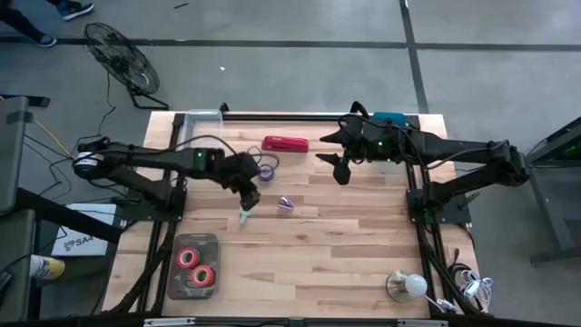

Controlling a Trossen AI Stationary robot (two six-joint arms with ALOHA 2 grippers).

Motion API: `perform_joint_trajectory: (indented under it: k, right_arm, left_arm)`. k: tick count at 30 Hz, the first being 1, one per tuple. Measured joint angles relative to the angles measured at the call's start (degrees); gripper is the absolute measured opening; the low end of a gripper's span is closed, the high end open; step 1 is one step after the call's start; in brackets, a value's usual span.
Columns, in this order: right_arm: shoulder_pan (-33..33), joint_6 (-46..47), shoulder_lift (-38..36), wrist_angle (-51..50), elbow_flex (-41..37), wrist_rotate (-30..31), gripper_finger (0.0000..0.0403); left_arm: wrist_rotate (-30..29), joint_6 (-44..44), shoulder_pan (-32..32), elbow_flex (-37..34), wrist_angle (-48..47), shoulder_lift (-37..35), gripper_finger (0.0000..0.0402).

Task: Pick and place Stapler, Stapler remover, tape
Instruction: Put the blue tape into the black bin

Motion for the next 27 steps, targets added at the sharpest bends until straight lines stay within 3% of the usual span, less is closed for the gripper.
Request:
perform_joint_trajectory:
  k: [4,11,15,21,27]
  right_arm:
    - [0.00,2.02,0.00,-1.19,0.00,1.55,0.0227]
    - [0.00,5.11,0.00,-6.41,0.00,4.96,0.0227]
    - [-0.02,8.14,-0.24,-10.44,0.00,8.52,0.0227]
    - [-0.51,11.60,-1.02,-12.72,0.00,9.71,0.0227]
    - [-0.83,13.20,-1.29,-13.10,0.00,9.76,0.0227]
  left_arm:
    - [-0.97,9.40,3.84,0.00,2.59,0.17,0.0152]
    - [5.31,22.09,10.11,0.00,3.58,4.55,0.0154]
    - [7.90,28.59,12.47,0.02,4.75,9.31,0.0181]
    - [1.96,36.78,12.45,0.00,4.93,14.35,0.0241]
    - [-1.25,47.02,12.47,0.05,6.73,15.69,0.0252]
